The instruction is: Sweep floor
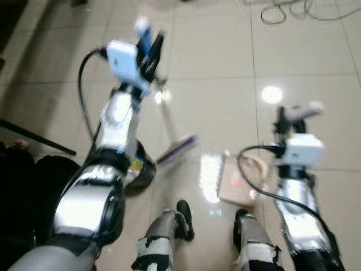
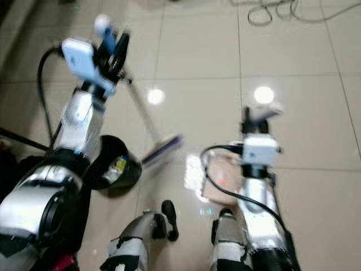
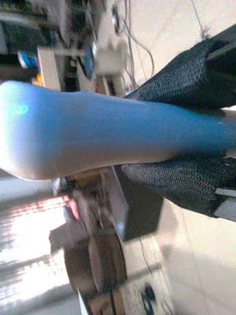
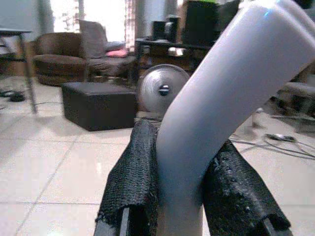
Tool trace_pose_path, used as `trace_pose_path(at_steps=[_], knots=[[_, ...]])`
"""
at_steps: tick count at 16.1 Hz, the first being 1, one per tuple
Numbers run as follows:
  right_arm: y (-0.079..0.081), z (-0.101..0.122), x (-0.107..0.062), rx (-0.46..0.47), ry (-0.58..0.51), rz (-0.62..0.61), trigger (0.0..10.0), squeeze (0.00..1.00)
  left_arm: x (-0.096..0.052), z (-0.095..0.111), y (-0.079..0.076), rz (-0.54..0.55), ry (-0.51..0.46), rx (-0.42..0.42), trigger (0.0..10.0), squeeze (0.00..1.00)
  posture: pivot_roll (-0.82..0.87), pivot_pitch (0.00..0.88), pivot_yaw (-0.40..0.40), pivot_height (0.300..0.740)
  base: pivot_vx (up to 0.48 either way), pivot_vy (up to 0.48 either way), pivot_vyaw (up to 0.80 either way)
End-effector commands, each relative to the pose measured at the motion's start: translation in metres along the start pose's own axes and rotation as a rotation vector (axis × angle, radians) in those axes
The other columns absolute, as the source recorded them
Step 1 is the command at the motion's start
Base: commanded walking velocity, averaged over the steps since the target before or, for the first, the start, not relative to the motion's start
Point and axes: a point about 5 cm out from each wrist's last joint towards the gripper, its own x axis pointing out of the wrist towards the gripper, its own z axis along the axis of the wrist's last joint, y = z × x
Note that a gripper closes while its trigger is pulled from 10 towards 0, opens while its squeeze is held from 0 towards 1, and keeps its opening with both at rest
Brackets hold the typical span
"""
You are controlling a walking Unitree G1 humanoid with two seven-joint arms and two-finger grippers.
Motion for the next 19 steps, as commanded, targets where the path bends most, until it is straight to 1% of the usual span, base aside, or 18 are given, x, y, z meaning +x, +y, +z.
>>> trace_pose_path(at_steps=[1,3,4,5,6,7,9,10,11,12,14,17,18,19], knots=[[-0.002,0.008,0.000,0.030,-0.022,-0.028,10.0,0.00,-0.004,0.003,0.008,0.006,-0.003,0.043,10.0,0.00,-0.05,0.171,0.204,0.740,0.000,0.000,0.00],[-0.013,0.021,-0.007,0.057,-0.034,-0.079,10.0,0.00,-0.023,-0.008,0.010,-0.007,0.037,0.051,10.0,0.00,-0.07,0.127,0.213,0.740,0.000,0.000,0.00],[-0.017,0.029,-0.009,0.079,-0.055,-0.085,10.0,0.00,-0.034,-0.011,0.010,-0.017,0.047,0.033,10.0,0.00,-0.08,0.113,0.214,0.740,0.000,0.000,0.00],[-0.018,0.031,-0.010,0.082,-0.058,-0.087,10.0,0.00,-0.039,-0.012,0.009,-0.029,0.054,0.028,10.0,0.00,-0.08,0.102,0.214,0.740,0.000,0.000,0.00],[-0.021,0.034,-0.010,0.086,-0.064,-0.094,10.0,0.00,-0.047,-0.014,0.006,-0.047,0.068,0.020,10.0,0.00,-0.08,0.089,0.213,0.740,0.000,0.000,0.00],[-0.025,0.038,-0.010,0.088,-0.076,-0.102,10.0,0.00,-0.059,-0.015,0.004,-0.082,0.090,0.004,10.0,0.00,-0.08,0.079,0.210,0.740,0.000,0.000,0.00],[-0.034,0.046,-0.006,0.090,-0.094,-0.120,10.0,0.00,-0.075,-0.018,-0.003,-0.116,0.150,-0.047,10.0,0.00,-0.10,0.056,0.205,0.740,0.000,0.000,0.00],[-0.038,0.051,-0.004,0.094,-0.100,-0.131,10.0,0.00,-0.083,-0.018,-0.006,-0.131,0.174,-0.071,10.0,0.00,-0.10,0.049,0.202,0.740,0.000,0.000,0.00],[-0.039,0.053,-0.003,0.095,-0.105,-0.136,10.0,0.00,-0.086,-0.019,-0.007,-0.134,0.195,-0.085,10.0,0.00,-0.10,0.046,0.201,0.740,0.000,0.000,0.00],[-0.042,0.056,-0.001,0.098,-0.111,-0.142,10.0,0.00,-0.092,-0.021,-0.009,-0.153,0.237,-0.101,10.0,0.00,-0.11,0.040,0.202,0.740,0.000,0.000,0.00],[-0.050,0.061,0.002,0.121,-0.129,-0.177,10.0,0.00,-0.110,-0.025,-0.004,-0.160,0.332,-0.054,10.0,0.00,-0.11,0.035,0.205,0.740,0.000,0.000,0.00],[-0.062,0.075,0.010,0.186,-0.166,-0.247,10.0,0.00,-0.132,-0.025,0.001,-0.159,0.426,-0.030,10.0,0.00,-0.10,0.026,0.206,0.740,0.000,0.000,0.00],[-0.064,0.079,0.012,0.205,-0.178,-0.256,10.0,0.00,-0.136,-0.025,0.002,-0.157,0.443,-0.028,10.0,0.00,-0.10,0.025,0.207,0.740,0.000,0.000,0.00],[-0.067,0.087,0.016,0.242,-0.200,-0.263,10.0,0.00,-0.145,-0.026,0.005,-0.146,0.474,-0.018,10.0,0.00,-0.10,0.024,0.205,0.740,0.000,0.000,0.00]])
